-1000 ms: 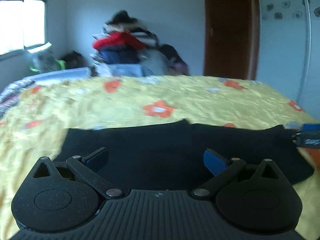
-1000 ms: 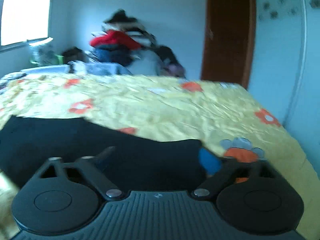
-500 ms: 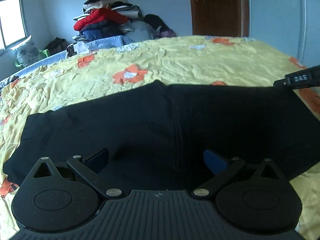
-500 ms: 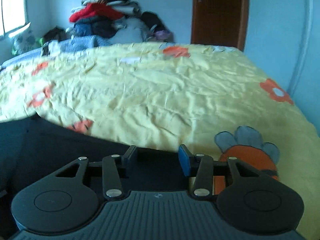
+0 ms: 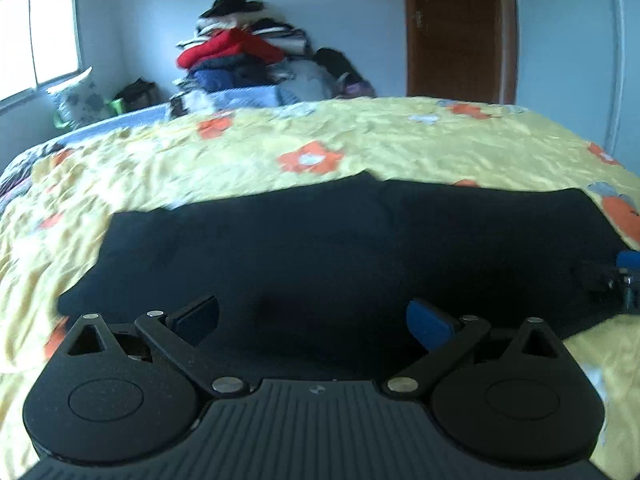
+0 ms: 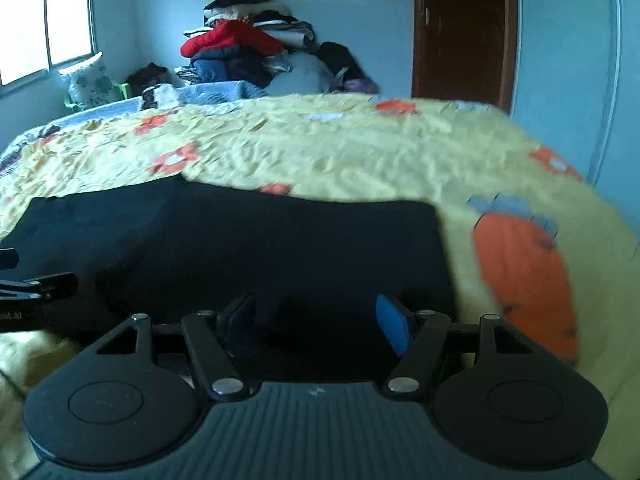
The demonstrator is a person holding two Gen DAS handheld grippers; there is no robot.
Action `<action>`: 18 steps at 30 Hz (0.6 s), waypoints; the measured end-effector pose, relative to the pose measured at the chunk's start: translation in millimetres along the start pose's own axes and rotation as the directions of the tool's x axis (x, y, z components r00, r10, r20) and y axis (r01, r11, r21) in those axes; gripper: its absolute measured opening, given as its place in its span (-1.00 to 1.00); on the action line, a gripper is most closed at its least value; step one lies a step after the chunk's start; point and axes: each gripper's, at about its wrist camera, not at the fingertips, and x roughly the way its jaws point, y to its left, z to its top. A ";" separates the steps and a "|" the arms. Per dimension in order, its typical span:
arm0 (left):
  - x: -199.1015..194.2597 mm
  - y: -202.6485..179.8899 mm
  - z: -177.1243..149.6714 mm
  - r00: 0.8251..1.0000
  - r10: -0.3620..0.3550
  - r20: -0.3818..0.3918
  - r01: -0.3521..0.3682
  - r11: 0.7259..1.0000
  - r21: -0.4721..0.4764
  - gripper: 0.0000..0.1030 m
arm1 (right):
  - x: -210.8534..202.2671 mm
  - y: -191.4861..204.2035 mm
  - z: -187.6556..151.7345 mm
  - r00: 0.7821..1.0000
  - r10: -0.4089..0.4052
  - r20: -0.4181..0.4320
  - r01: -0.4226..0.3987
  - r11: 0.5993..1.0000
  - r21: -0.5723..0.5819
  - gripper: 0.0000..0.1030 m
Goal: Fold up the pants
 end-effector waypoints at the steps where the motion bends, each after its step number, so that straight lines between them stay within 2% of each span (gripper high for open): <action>1: -4.8 9.7 -4.2 1.000 0.003 -0.004 -0.003 1.000 -0.021 0.98 | 0.8 3.9 -4.5 1.000 -0.006 -0.008 0.006 1.000 -0.009 0.29; 4: -19.6 35.6 -18.6 1.000 0.014 -0.012 -0.015 0.997 -0.076 0.98 | -8.4 14.4 -17.4 0.999 -0.033 0.004 0.034 0.998 -0.047 0.29; 7: -23.3 50.5 -28.9 0.999 0.036 -0.026 -0.038 0.994 -0.098 0.99 | -21.7 18.9 -24.6 0.999 -0.033 0.019 0.034 0.998 -0.053 0.31; 9: -21.4 56.4 -33.8 0.998 0.055 -0.044 -0.059 0.993 -0.099 0.99 | -28.1 18.5 -31.4 1.000 -0.019 0.001 0.019 0.999 -0.044 0.38; 12: -15.5 58.1 -39.4 0.994 0.088 -0.068 -0.094 0.992 -0.082 0.99 | -26.3 20.2 -46.5 1.000 -0.015 -0.006 0.014 0.998 -0.062 0.63; 14: -12.5 55.8 -43.2 0.992 0.103 -0.071 -0.107 0.992 -0.068 1.00 | -25.2 22.9 -46.7 1.000 -0.005 -0.018 0.004 0.997 -0.072 0.86; 16: -14.6 51.7 -45.1 0.992 0.119 -0.050 -0.122 0.991 -0.047 1.00 | -23.1 26.9 -47.9 0.999 0.012 -0.035 -0.015 0.996 -0.093 0.98; 18: -14.2 47.2 -45.6 0.991 0.129 -0.037 -0.130 0.991 -0.025 1.00 | -23.1 29.1 -48.5 0.999 0.012 -0.037 -0.015 0.995 -0.097 1.00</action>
